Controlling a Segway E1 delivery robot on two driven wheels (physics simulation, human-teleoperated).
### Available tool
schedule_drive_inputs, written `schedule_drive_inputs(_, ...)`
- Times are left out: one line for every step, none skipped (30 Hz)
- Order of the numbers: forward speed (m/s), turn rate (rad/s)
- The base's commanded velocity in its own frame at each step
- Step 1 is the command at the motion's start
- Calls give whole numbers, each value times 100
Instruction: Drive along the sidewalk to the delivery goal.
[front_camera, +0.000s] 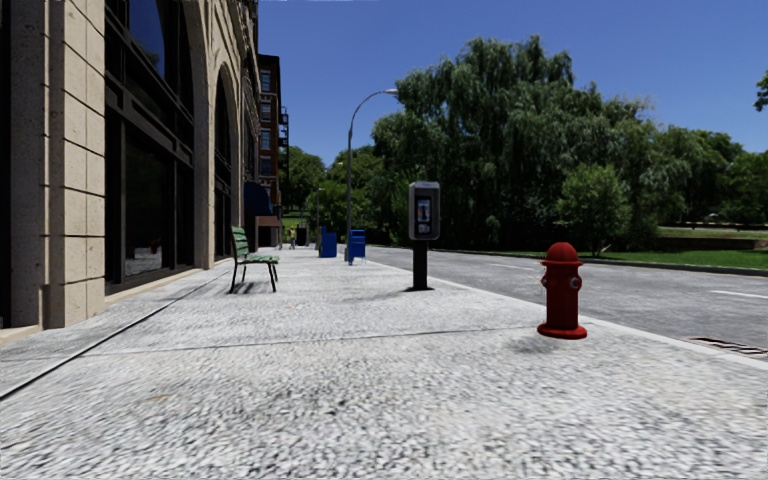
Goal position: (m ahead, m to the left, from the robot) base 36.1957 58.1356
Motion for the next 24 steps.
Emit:
schedule_drive_inputs(200, 0)
schedule_drive_inputs(200, 0)
schedule_drive_inputs(200, 0)
schedule_drive_inputs(200, 0)
schedule_drive_inputs(200, 0)
schedule_drive_inputs(200, 0)
schedule_drive_inputs(200, 0)
schedule_drive_inputs(200, 0)
schedule_drive_inputs(200, 0)
schedule_drive_inputs(200, 0)
schedule_drive_inputs(200, 0)
schedule_drive_inputs(200, 0)
schedule_drive_inputs(200, 0)
schedule_drive_inputs(200, 0)
schedule_drive_inputs(200, 0)
schedule_drive_inputs(200, 0)
schedule_drive_inputs(200, 0)
schedule_drive_inputs(200, 0)
schedule_drive_inputs(200, 3)
schedule_drive_inputs(200, 13)
schedule_drive_inputs(200, 13)
schedule_drive_inputs(200, 24)
schedule_drive_inputs(200, 29)
schedule_drive_inputs(200, 29)
